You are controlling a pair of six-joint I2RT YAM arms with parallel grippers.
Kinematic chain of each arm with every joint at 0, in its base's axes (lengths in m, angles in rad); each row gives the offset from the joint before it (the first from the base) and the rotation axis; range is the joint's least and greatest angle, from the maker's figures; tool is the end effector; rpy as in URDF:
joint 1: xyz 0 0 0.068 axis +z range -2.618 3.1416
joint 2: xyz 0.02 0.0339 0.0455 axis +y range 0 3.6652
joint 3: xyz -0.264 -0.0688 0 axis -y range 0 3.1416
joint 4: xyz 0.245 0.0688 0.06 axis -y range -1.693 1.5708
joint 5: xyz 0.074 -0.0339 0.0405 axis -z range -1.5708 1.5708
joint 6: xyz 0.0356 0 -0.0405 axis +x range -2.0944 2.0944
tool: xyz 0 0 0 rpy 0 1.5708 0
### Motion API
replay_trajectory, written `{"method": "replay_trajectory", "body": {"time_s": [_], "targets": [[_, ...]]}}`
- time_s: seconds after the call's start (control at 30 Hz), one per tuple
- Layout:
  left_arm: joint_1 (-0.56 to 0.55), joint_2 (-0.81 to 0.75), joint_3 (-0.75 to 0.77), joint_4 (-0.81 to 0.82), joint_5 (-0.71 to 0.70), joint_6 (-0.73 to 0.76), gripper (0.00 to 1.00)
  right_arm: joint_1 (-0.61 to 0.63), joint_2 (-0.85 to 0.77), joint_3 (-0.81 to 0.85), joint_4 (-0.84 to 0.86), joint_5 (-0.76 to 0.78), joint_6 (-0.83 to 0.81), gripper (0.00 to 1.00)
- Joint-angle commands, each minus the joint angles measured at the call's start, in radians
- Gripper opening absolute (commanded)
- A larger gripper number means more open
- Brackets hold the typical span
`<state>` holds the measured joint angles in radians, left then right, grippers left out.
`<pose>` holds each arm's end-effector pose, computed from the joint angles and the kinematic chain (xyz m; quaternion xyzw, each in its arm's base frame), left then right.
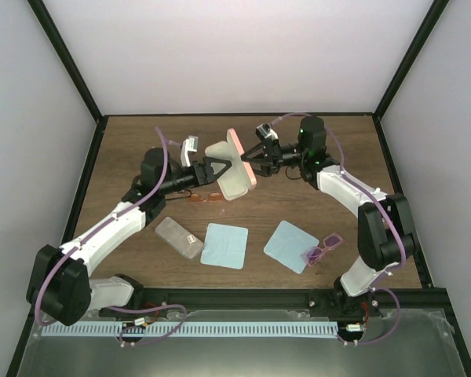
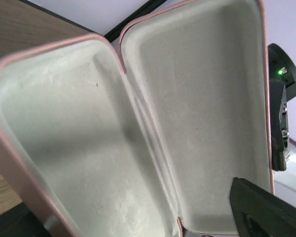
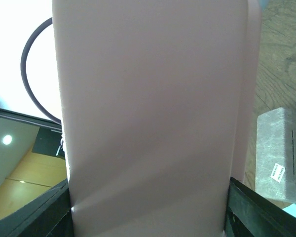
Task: Organize the sunglasses
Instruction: Open the sunglasses case, then place the sunglasses case at the center of the board.
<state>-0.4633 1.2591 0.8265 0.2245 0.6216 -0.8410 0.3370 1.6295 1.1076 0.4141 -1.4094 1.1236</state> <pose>0.2478 -0.1470 0.2953 0.0504 0.7625 -0.5527 0.3324 0.3253 0.1512 0.2983 -0.1824 0.6895 0.6986 0.0575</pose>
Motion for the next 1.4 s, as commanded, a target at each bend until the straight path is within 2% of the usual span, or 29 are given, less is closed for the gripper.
{"method": "replay_trajectory", "body": {"time_s": [0.0, 0.1, 0.27, 0.4, 0.47, 0.53, 0.67, 0.8, 0.93, 1.07, 1.2, 1.37], "targets": [[0.005, -0.003, -0.017, 0.108, 0.03, -0.019, 0.84, -0.009, 0.002, 0.091, 0.067, -0.037, 0.045, 0.62], [0.005, -0.007, -0.022, 0.137, 0.014, -0.025, 0.72, -0.009, 0.008, 0.123, 0.068, -0.04, 0.061, 0.62], [0.006, -0.041, -0.043, 0.194, 0.001, -0.039, 0.65, -0.008, 0.012, 0.139, 0.067, -0.04, 0.077, 0.62], [0.01, -0.075, -0.06, 0.185, -0.021, -0.034, 0.38, -0.008, 0.005, 0.134, 0.063, -0.038, 0.074, 0.62], [0.014, -0.082, -0.065, 0.166, -0.022, -0.031, 0.19, -0.009, 0.003, 0.133, 0.052, -0.035, 0.065, 0.62], [0.018, -0.089, -0.064, 0.143, -0.019, -0.02, 0.1, -0.009, 0.004, 0.135, 0.028, -0.03, 0.045, 0.62], [0.022, -0.084, -0.012, 0.028, -0.036, 0.026, 0.09, -0.008, 0.012, 0.148, -0.056, -0.021, -0.016, 0.65], [0.022, -0.029, 0.124, -0.145, -0.037, 0.109, 0.06, -0.008, 0.037, 0.211, -0.269, 0.003, -0.178, 0.87], [0.022, 0.039, 0.272, -0.333, -0.071, 0.182, 0.07, -0.008, 0.068, 0.29, -0.481, 0.047, -0.315, 0.98], [0.022, 0.092, 0.333, -0.413, -0.058, 0.196, 0.1, -0.008, 0.075, 0.313, -0.628, 0.181, -0.394, 1.0], [0.023, 0.122, 0.329, -0.446, -0.078, 0.178, 0.1, -0.013, 0.069, 0.296, -0.785, 0.437, -0.428, 1.0], [0.022, 0.163, 0.318, -0.453, -0.086, 0.148, 0.14, -0.054, 0.05, 0.162, -0.797, 0.595, -0.368, 1.0]]}}
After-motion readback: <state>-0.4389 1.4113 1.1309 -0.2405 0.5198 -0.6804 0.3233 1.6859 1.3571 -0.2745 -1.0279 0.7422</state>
